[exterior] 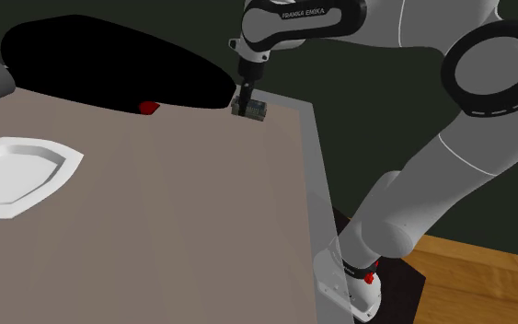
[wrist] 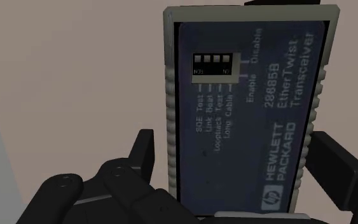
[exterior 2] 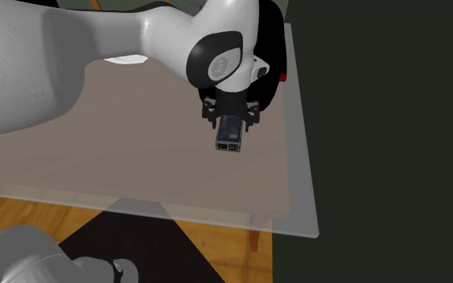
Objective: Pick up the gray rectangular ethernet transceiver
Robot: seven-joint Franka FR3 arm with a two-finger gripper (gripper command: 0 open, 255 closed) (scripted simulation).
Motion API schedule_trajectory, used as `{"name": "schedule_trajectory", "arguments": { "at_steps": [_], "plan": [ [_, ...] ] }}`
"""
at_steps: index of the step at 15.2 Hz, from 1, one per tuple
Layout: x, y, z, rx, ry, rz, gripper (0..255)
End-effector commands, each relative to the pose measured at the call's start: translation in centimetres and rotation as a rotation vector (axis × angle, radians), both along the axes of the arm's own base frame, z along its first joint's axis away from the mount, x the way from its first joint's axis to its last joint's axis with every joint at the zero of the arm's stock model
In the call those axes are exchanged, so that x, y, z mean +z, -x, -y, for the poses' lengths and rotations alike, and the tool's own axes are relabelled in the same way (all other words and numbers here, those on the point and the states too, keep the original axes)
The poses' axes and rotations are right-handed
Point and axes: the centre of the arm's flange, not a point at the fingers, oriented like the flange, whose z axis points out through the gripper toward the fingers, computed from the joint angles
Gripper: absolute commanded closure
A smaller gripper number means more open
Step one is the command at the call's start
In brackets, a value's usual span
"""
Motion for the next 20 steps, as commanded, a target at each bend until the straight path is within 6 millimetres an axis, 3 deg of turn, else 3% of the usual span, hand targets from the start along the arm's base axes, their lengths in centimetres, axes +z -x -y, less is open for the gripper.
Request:
{"name": "schedule_trajectory", "arguments": {
  "at_steps": [1,2,3,12,20],
  "plan": [
    [-0.7,0.0,0.0,0.0,0.0,0.001,0],
    [-0.7,0.0,0.0,0.0,0.0,0.001,0],
    [-0.7,0.0,-0.1,0.0,0.0,0.001,255],
    [-0.7,0.0,0.0,0.0,0.0,0.001,255],
    [3.5,0.0,0.0,0.0,0.0,0.001,255]
  ]
}}
